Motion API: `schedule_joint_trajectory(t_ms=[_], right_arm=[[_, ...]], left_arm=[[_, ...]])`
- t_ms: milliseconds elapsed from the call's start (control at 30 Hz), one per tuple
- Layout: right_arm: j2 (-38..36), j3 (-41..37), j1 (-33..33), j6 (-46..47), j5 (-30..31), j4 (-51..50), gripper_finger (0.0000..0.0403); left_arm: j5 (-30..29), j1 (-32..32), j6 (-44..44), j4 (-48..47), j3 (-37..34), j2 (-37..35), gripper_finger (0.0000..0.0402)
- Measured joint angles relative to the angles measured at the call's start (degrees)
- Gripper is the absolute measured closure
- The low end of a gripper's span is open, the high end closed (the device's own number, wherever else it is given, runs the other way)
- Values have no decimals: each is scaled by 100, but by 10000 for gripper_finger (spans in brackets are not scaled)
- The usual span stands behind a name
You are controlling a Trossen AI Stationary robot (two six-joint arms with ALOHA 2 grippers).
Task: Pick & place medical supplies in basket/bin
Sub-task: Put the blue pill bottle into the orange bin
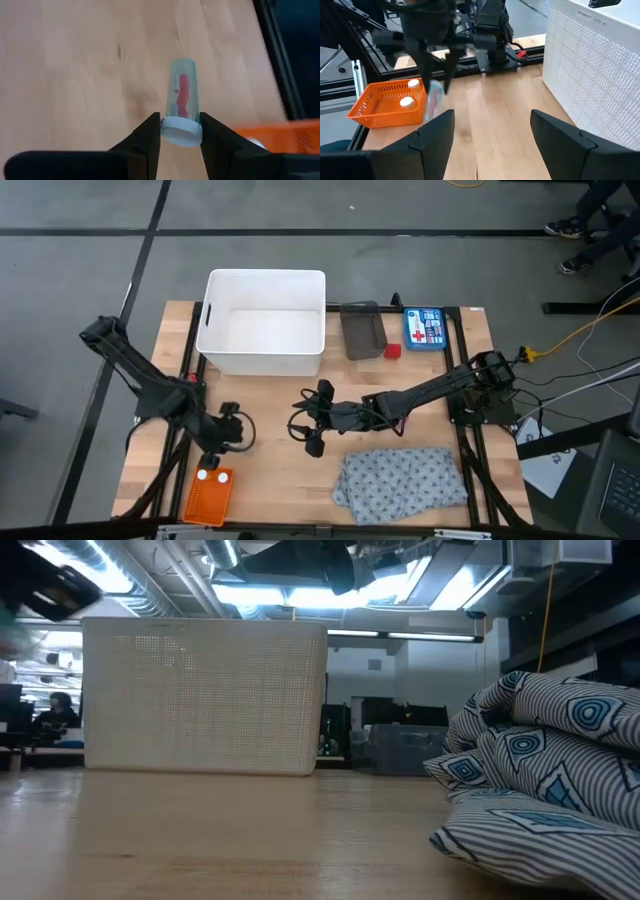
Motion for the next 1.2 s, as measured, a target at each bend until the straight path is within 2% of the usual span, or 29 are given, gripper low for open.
schedule_joint_trajectory(t_ms=[200, 600, 933, 1200], right_arm=[[0, 0, 0, -2, -22, -1, 140], [0, 0, 0, -17, -142, -6, 140], [0, 0, 0, -20, -144, -6, 140], [0, 0, 0, -35, -144, -6, 140]], left_arm=[[698, -560, -1231, -809, 632, 307, 295], [1918, -1624, -3318, -823, 832, 985, 295], [2089, -2026, -4244, -566, 832, 1253, 295], [2921, -1962, -4658, -587, 832, 1672, 295]])
